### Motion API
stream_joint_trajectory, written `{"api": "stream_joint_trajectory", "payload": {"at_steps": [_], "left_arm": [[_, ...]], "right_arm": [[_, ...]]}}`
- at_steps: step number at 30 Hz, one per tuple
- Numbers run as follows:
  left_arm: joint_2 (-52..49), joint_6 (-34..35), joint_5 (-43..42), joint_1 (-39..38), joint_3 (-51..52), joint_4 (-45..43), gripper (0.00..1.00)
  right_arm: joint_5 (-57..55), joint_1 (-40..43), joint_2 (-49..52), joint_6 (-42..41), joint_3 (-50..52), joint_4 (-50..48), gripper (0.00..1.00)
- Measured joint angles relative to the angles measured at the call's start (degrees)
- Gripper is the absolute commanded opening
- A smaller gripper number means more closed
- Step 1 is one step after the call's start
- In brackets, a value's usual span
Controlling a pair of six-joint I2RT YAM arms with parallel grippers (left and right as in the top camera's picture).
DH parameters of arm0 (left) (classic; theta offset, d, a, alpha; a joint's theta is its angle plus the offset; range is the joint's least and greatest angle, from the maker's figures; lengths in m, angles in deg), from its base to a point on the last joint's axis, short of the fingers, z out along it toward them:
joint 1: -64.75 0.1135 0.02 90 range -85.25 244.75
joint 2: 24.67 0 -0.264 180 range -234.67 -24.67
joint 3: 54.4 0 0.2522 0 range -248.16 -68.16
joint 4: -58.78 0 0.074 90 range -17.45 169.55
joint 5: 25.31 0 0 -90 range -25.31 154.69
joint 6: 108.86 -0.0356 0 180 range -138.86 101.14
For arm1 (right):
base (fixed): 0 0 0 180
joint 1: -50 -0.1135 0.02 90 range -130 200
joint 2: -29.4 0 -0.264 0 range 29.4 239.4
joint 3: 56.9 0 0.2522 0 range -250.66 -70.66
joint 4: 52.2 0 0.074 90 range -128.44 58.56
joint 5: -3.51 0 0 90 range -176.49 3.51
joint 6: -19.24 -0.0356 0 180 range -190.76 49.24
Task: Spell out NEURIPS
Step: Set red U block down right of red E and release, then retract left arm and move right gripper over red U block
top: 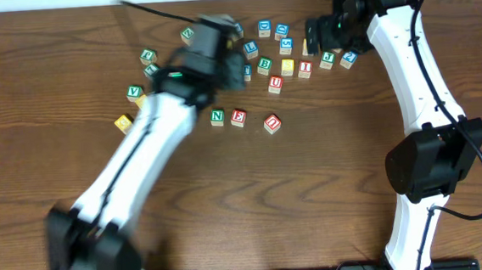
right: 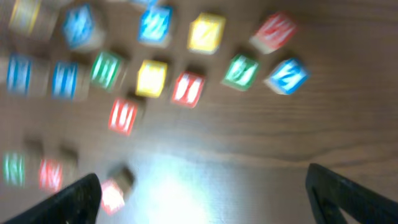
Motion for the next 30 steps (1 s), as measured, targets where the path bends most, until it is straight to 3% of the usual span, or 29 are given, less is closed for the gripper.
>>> {"api": "stream_joint_trajectory", "payload": {"at_steps": [5, 12, 19, 30], "left_arm": [[6.8, 0.0, 0.2, 5.8, -1.1, 2.6, 0.55], [5.9, 0.0, 0.2, 13.4, -1.1, 5.6, 0.55], [5.8, 0.0, 0.2, 16.1, -1.1, 7.0, 0.55], [5.8, 0.0, 0.2, 16.2, -1.1, 6.9, 0.55]], "right_arm": [[4.9, -2.4, 0.0, 15.4, 0.7, 5.6, 0.95], [4.9, -10.2, 0.0, 25.5, 6.4, 3.2, 0.95], [2.8, -14.6, 0.0, 23.5, 14.5, -0.7, 0.96], [1.9, -15.6, 0.1, 15.4, 23.3, -10.8, 0.72]]}}
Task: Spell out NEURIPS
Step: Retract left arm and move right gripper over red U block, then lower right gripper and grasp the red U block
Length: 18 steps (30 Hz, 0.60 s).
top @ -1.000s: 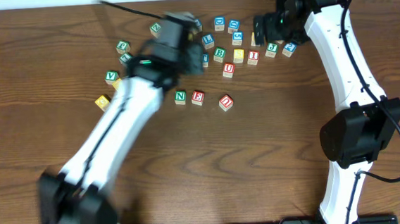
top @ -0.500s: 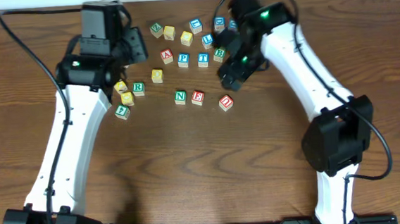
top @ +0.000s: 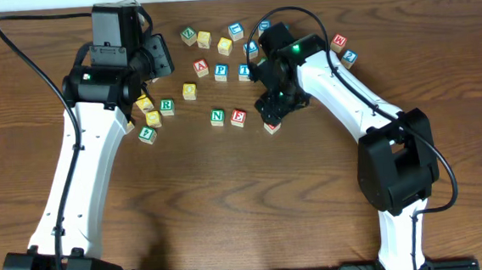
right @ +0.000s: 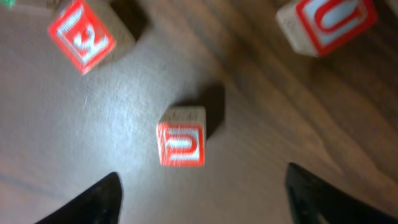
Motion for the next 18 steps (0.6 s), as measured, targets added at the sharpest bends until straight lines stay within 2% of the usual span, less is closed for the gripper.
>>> {"api": "stream_joint_trajectory", "payload": {"at_steps": [4, 18], "left_arm": [[0.0, 0.0, 0.0, 0.0, 0.0, 0.0, 0.55], [0.0, 0.0, 4.0, 0.1, 0.0, 0.0, 0.56]], "right_arm": [[-0.2, -0.5, 0.0, -1.4, 1.8, -4.4, 0.68], [-2.7, -3.1, 0.1, -4.6, 8.7, -10.6, 0.56]]}}
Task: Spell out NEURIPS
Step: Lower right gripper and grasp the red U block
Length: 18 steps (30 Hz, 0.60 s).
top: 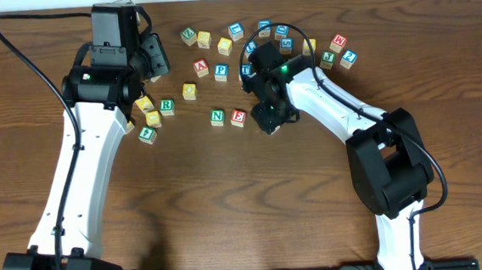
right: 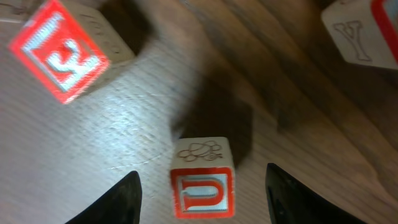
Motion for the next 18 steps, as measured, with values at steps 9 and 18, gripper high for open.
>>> {"api": "stream_joint_trajectory", "payload": {"at_steps": [9, 18], "left_arm": [[0.0, 0.0, 0.8, 0.0, 0.0, 0.0, 0.56], [0.0, 0.0, 1.2, 0.0, 0.0, 0.0, 0.55]], "right_arm": [[-1.0, 0.0, 0.0, -3.0, 2.4, -1.4, 0.37], [-1.2, 0.0, 0.1, -17.2, 2.4, -1.8, 0.31]]}}
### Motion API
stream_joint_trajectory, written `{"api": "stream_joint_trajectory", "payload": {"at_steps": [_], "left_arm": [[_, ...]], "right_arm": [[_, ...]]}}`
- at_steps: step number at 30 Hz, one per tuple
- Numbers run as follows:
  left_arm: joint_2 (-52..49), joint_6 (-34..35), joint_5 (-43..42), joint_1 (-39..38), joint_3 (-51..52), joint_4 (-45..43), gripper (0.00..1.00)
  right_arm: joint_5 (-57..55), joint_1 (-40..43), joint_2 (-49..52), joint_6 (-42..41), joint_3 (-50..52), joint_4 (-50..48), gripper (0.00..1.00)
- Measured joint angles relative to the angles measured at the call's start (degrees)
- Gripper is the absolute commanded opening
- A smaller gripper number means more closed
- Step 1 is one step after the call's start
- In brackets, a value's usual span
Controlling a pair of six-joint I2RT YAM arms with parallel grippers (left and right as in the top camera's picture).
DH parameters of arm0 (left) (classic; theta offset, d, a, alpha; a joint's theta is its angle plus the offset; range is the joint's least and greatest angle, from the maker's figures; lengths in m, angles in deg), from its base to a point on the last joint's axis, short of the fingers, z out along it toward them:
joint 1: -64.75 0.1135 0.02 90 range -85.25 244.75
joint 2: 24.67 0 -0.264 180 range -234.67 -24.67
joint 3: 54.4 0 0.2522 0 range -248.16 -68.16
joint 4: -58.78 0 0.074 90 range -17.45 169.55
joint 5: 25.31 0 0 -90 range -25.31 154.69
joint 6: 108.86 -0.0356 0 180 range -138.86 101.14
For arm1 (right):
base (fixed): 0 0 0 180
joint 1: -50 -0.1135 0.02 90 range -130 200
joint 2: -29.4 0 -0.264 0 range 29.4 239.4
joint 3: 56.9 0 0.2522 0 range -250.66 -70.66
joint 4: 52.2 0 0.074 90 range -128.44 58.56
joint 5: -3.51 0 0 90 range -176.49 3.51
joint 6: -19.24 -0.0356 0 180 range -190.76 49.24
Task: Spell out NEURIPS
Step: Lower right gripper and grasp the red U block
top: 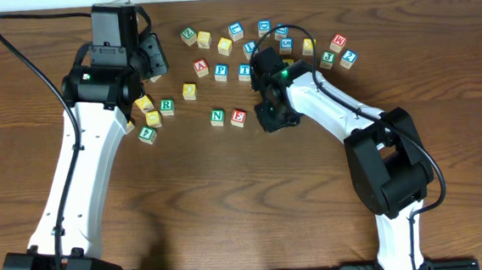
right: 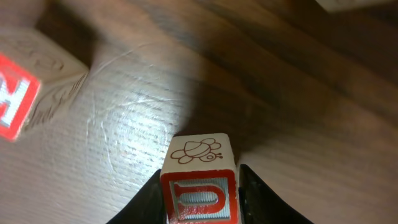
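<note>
A red-lettered U block [right: 199, 193] with a bee drawing on its top face rests on the wooden table. My right gripper [right: 200, 202] is shut on it, one dark finger pressed to each side. In the overhead view the right gripper [top: 271, 116] covers that block, just right of the green N block [top: 217, 115] and the red E block [top: 238, 116]. The E block's [right: 25, 93] corner shows at the left of the right wrist view. My left gripper [top: 154, 58] hovers at the back left; its jaws cannot be made out.
Loose letter blocks are scattered along the back: A [top: 200, 67], P [top: 221, 71], T [top: 244, 70], R [top: 166, 106], a yellow one [top: 188, 90], more near the left arm and towards the right, up to a blue block [top: 349, 57]. The table's front half is bare wood [top: 254, 202].
The right gripper's fingers stood apart on either side of the U block; now they press against both its sides, with the wrist lower over it. The left arm has not moved.
At first the right gripper was open over the back cluster and the left arm reached across the middle. Then the left arm stood at the back left and the right gripper was open above the U block. It was lower around it, and is now shut on it.
</note>
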Motion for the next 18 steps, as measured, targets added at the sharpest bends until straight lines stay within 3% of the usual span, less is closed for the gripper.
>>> {"api": "stream_joint_trajectory", "payload": {"at_steps": [3, 5, 9, 16, 18], "left_arm": [[0.0, 0.0, 0.0, 0.0, 0.0, 0.0, 0.55], [0.0, 0.0, 0.0, 0.0, 0.0, 0.0, 0.56], [0.0, 0.0, 0.0, 0.0, 0.0, 0.0, 0.55], [0.0, 0.0, 0.0, 0.0, 0.0, 0.0, 0.56], [0.0, 0.0, 0.0, 0.0, 0.0, 0.0, 0.56]], "right_arm": [[0.2, 0.0, 0.0, -9.0, 0.0, 0.1, 0.40], [0.6, 0.0, 0.0, -14.8, 0.0, -0.1, 0.31], [1.2, 0.0, 0.0, -24.5, 0.0, -1.4, 0.26], [1.3, -0.7, 0.0, -37.7, 0.6, -6.9, 0.24], [1.3, -1.1, 0.0, -41.8, 0.8, -7.7, 0.30]]}}
